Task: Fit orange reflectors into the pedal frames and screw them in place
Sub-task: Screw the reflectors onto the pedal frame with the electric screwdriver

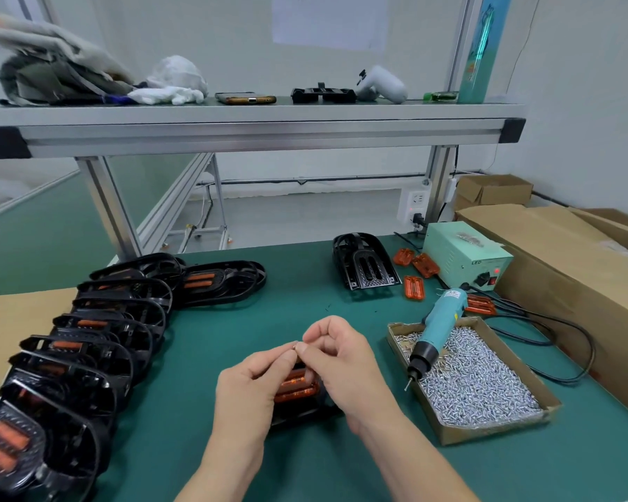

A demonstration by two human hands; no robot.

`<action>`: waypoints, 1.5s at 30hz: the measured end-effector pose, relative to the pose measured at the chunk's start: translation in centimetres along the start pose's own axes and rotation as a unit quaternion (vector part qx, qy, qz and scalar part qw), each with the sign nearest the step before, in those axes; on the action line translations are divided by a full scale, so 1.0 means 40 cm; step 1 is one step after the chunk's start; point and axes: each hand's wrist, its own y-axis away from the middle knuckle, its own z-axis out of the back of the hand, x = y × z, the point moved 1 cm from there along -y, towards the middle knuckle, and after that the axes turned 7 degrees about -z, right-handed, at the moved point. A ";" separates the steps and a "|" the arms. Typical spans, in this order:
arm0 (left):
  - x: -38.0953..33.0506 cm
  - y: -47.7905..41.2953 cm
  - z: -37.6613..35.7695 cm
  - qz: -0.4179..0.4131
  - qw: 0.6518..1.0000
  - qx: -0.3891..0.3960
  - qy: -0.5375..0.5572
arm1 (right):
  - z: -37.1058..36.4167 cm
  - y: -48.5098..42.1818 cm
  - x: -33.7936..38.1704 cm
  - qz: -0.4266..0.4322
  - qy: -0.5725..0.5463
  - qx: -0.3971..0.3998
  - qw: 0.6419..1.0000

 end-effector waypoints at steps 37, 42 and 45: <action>0.007 0.001 0.025 -0.002 0.994 0.001 -0.110 | 0.330 -0.141 -0.068 -0.135 -0.186 -0.268 0.936; 0.001 0.008 0.014 -0.023 0.986 0.043 -0.162 | 0.261 -0.126 -0.023 -0.109 -0.345 -0.223 0.905; -0.003 0.011 0.007 -0.040 0.976 0.070 -0.200 | 0.208 -0.122 -0.002 -0.080 -0.402 -0.195 0.891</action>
